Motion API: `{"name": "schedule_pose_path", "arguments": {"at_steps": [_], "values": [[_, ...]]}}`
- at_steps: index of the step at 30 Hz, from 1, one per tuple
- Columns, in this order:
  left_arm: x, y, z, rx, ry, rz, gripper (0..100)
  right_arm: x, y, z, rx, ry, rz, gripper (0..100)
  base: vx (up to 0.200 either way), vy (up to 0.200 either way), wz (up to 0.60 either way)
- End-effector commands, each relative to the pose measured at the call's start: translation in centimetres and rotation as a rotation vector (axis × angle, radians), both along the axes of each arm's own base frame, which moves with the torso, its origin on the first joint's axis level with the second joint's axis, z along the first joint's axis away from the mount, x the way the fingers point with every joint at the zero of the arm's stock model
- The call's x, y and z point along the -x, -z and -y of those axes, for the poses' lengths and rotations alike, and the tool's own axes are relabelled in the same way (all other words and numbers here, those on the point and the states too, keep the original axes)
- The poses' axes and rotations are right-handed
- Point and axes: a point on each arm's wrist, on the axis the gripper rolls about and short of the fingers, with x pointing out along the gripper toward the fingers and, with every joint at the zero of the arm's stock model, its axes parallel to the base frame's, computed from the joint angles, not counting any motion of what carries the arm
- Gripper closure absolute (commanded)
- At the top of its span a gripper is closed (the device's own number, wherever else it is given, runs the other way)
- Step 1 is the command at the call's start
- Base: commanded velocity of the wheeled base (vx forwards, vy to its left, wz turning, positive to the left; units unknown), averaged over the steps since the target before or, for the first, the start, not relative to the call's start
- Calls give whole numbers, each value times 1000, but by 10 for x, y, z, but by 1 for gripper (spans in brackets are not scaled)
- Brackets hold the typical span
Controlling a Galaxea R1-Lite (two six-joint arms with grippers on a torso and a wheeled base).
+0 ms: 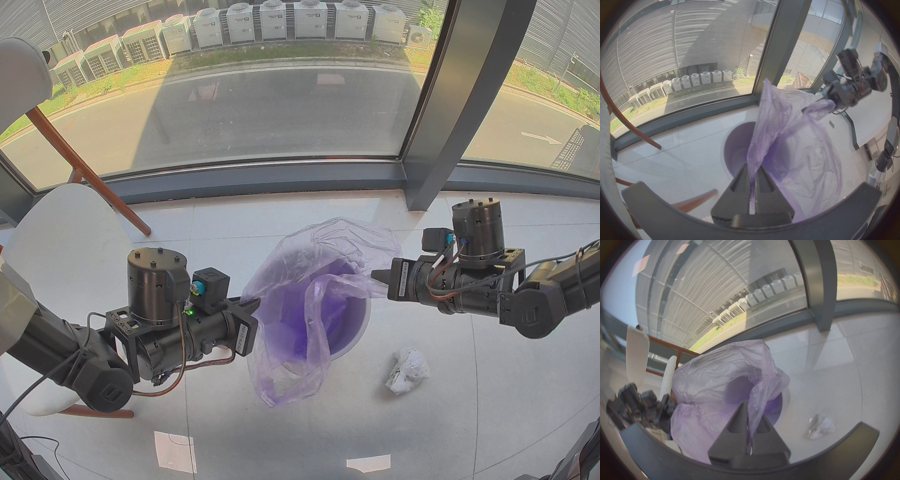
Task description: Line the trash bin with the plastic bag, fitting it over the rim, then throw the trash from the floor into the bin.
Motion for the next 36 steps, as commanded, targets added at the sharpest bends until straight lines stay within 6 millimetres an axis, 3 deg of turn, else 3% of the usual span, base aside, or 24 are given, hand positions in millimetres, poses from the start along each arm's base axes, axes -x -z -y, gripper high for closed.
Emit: {"name": "schedule_pose_path", "arguments": {"at_steps": [1,7,17,23,30,36], "values": [[-26,-6,-14,15,-93,30,100,3,29,34,105,-36,76,100,0,0,0],[-48,-12,-10,24,-158,77,100,-2,53,69,225,-141,213,100,0,0,0],[-71,-10,2,32,-187,105,100,10,72,95,280,-187,184,100,0,0,0],[-71,-11,4,30,-210,119,100,11,71,94,270,-203,199,100,0,0,0],[-77,-26,8,55,-203,169,100,15,73,90,267,-217,191,100,0,0,0],[-75,-26,9,52,-194,169,100,19,74,86,255,-222,175,100,200,0,0]]}}
